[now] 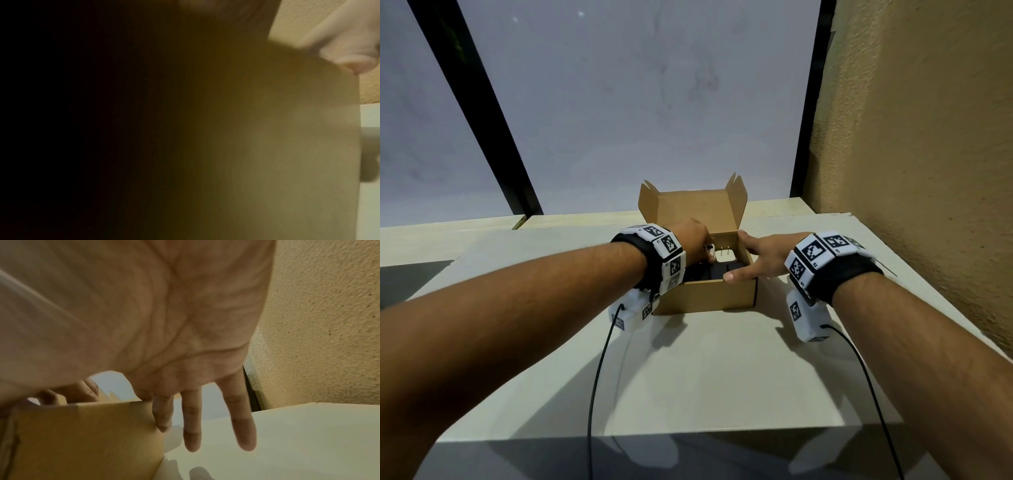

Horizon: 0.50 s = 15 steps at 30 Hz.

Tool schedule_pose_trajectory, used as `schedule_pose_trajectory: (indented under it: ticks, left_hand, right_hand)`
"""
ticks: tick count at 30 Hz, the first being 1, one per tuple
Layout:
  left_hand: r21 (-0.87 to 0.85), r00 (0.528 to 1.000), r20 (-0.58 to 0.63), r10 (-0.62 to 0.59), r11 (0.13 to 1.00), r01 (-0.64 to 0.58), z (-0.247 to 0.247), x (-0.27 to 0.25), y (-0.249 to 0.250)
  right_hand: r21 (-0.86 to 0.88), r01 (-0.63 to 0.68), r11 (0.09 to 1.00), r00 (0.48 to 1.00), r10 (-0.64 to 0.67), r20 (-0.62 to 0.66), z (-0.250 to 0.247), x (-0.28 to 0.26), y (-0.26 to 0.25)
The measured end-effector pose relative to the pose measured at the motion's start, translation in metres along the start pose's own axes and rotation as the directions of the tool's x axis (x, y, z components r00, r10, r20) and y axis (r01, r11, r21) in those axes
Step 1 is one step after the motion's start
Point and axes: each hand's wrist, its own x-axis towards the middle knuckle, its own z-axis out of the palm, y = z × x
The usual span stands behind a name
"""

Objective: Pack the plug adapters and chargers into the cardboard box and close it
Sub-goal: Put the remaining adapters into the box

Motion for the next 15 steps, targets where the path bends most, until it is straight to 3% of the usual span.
schedule_pose_trajectory:
  ticks: [15]
  left_hand:
    - [-0.026,0.999,-0.042,0.027,0.999,-0.028,0.005,-0.001,-0.006]
  right_hand:
    - [0.062,0.013,0.998,1.0,-0.014,0.022,0.004,0.011,0.004]
